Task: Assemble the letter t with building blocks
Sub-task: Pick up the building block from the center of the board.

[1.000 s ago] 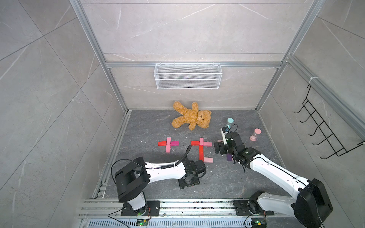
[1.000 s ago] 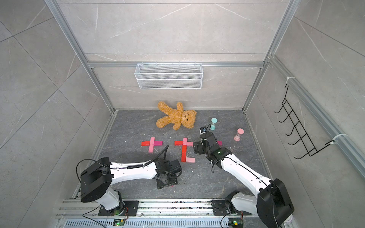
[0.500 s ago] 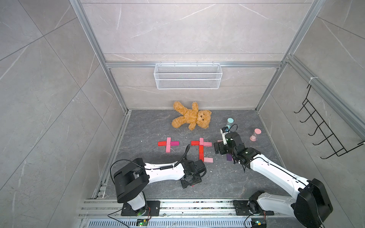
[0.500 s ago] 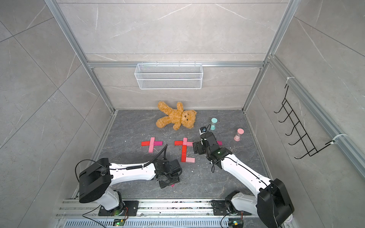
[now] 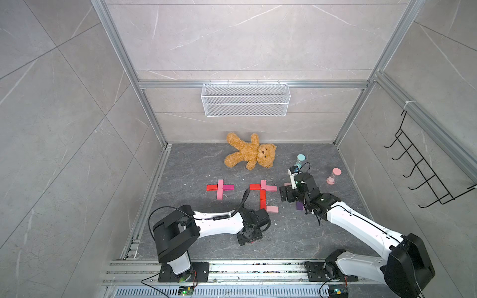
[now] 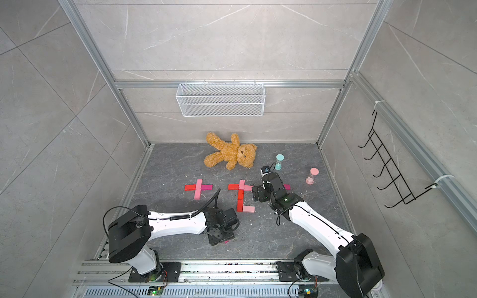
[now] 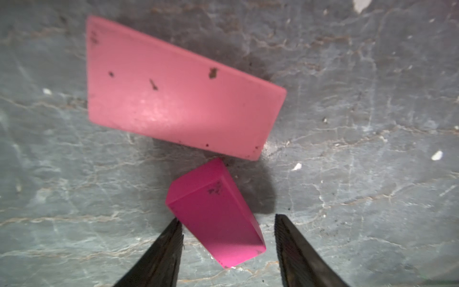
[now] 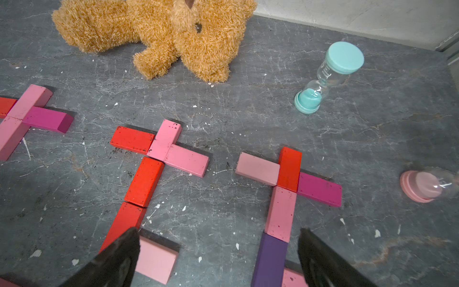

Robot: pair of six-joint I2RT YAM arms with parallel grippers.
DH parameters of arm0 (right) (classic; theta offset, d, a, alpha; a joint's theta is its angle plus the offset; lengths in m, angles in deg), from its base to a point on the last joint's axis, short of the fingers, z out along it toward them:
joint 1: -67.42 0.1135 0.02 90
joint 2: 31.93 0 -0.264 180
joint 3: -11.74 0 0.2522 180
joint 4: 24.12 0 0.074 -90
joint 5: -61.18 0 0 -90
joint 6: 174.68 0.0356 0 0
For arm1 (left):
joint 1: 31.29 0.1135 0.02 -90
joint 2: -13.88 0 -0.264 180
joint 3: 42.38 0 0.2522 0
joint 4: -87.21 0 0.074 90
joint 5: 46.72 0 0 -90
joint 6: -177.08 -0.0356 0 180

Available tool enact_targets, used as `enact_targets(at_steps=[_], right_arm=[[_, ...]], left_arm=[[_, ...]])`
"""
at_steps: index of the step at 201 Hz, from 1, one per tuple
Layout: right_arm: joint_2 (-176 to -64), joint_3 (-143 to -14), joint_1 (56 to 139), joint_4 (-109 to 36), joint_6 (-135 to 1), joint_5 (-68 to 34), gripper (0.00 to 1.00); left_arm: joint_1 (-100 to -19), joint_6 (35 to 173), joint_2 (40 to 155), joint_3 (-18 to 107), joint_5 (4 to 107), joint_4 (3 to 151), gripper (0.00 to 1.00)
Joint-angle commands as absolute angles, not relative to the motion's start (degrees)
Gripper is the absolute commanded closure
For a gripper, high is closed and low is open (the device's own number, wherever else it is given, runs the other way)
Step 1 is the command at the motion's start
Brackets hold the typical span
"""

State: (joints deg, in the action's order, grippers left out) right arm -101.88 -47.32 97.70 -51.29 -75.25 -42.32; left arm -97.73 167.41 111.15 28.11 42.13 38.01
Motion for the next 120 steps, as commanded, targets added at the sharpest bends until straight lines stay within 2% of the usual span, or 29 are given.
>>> enact_targets(at_steps=[1, 20, 38, 64, 94, 120], right_arm=[[-101.13, -46.75, 97.52, -51.0, -75.08, -42.53, 0.0], [-101.0, -46.67, 97.57, -51.07, -75.09, -42.88, 0.0], [-100.98, -46.59, 97.57, -51.07, -75.1, -42.97, 0.0], [-101.22, -46.67, 97.52, -50.91, -75.1, -42.96, 0.0], [-101.57, -46.75, 97.48, -50.76, -75.1, -42.86, 0.0], [-101.83, -46.84, 97.57, -50.89, -75.09, -42.79, 0.0]], left_arm=[[-97.09, 163.87, 115.02, 30.94, 42.73, 33.25, 0.45], [-97.04, 162.67, 116.48, 32.59, 42.95, 31.53, 0.49], [-96.94, 162.35, 116.55, 32.71, 42.67, 30.46, 0.59], [-96.95, 162.64, 115.27, 31.75, 41.68, 29.17, 0.65], [-96.86, 160.75, 114.07, 32.89, 37.08, 21.74, 0.81], [-96.86, 158.33, 111.92, 32.99, 34.32, 17.98, 0.85]])
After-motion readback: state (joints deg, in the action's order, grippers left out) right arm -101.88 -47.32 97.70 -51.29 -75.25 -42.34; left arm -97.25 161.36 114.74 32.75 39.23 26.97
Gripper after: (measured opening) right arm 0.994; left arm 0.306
